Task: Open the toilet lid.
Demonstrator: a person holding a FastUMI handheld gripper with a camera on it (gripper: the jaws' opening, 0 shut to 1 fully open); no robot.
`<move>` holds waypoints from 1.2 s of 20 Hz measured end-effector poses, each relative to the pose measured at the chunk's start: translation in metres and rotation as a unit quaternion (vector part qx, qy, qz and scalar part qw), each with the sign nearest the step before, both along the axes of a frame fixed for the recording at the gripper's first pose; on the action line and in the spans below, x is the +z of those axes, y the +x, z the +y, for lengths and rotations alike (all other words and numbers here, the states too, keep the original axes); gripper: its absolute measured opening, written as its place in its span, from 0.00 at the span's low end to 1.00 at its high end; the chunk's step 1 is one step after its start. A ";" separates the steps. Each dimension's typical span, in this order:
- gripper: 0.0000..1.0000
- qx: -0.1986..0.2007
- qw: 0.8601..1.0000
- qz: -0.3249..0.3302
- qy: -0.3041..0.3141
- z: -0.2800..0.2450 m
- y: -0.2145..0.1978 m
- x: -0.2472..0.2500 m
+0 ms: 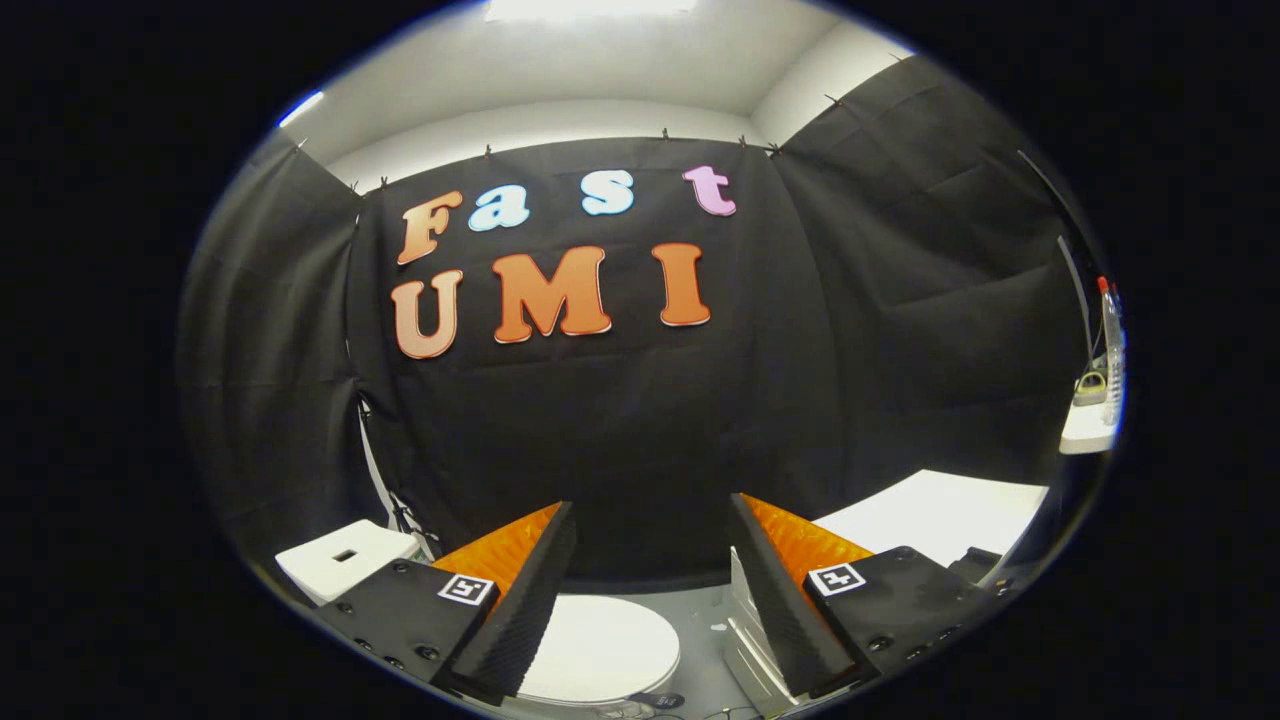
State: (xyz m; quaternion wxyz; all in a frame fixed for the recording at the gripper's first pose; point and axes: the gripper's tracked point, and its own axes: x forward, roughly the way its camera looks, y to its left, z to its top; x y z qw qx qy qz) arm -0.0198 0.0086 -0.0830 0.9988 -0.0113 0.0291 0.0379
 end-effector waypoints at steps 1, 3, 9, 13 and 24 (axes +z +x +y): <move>0.98 0.000 1.000 0.008 0.008 -0.002 0.001 -0.017; 0.98 -0.006 0.999 0.023 0.030 -0.008 0.000 -0.051; 0.99 -0.039 0.991 0.086 0.094 -0.034 -0.011 -0.168; 0.99 -0.053 0.980 0.138 0.135 -0.037 -0.037 -0.219; 0.99 -0.123 0.946 0.232 0.188 -0.059 -0.042 -0.340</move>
